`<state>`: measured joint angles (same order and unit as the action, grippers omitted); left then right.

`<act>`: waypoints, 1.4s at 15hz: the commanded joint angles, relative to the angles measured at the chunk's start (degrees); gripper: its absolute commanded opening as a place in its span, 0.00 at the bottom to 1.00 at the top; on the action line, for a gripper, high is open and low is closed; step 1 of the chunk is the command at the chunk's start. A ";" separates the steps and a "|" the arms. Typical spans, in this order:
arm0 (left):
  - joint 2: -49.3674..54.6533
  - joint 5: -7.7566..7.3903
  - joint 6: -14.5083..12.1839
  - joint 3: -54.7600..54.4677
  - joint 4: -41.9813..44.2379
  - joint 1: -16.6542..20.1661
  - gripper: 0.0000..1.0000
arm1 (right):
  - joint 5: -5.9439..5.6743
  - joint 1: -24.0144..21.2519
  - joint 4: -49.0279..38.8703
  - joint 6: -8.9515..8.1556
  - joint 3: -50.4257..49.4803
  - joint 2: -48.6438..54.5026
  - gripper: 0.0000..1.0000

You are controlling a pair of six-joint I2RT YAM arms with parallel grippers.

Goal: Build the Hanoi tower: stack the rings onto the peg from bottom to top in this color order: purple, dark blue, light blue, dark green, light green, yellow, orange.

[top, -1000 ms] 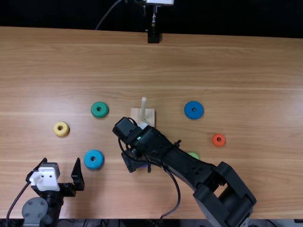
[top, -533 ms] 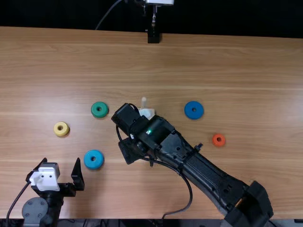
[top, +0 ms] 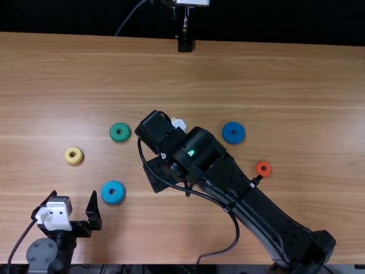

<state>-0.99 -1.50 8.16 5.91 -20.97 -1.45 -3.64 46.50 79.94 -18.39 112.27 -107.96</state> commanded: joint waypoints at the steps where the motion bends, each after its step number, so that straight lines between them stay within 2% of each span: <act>1: 0.99 0.23 -0.25 -5.91 -4.55 0.31 1.00 | -0.69 0.26 0.70 0.15 4.19 0.74 0.19; 3: 0.99 0.23 -0.25 -5.91 -4.55 0.31 1.00 | -0.69 0.08 0.91 0.99 7.09 0.38 0.20; 6: 0.99 0.23 -0.25 -5.91 -4.55 0.31 1.00 | -0.69 -0.45 0.70 4.37 10.25 -2.43 0.20; 8: 0.99 0.23 -0.25 -5.91 -4.55 0.31 1.00 | -0.69 -3.08 0.70 5.10 13.06 -4.19 0.20; 11: 0.99 0.23 -0.25 -5.91 -4.55 0.31 1.00 | -0.69 -6.07 0.70 8.06 15.61 -7.44 0.20; 14: 0.99 0.23 -0.25 -5.91 -4.55 0.31 1.00 | -0.79 -8.36 0.38 9.85 16.67 -9.02 0.19; 15: 0.99 0.23 -0.25 -5.91 -4.55 0.40 1.00 | -1.63 -8.71 0.28 10.17 17.81 -9.81 0.19; 16: 0.99 0.23 -0.25 -5.91 -4.55 0.31 1.00 | -3.22 -8.88 0.28 10.27 18.60 -10.51 0.19; 17: 0.99 0.23 -0.25 -5.91 -4.55 0.31 1.00 | -4.17 -8.97 0.28 10.38 19.22 -10.78 0.19; 19: 0.99 0.23 -0.25 -5.91 -4.55 0.31 1.00 | -4.38 -9.06 0.28 12.06 20.01 -11.74 0.19; 21: 0.99 0.23 -0.36 -5.91 -4.55 0.31 1.00 | -4.48 -9.85 0.28 12.28 22.20 -13.94 0.19</act>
<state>-0.99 -1.50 8.19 5.91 -20.99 -1.45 -7.09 37.78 80.16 -7.11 132.64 -120.22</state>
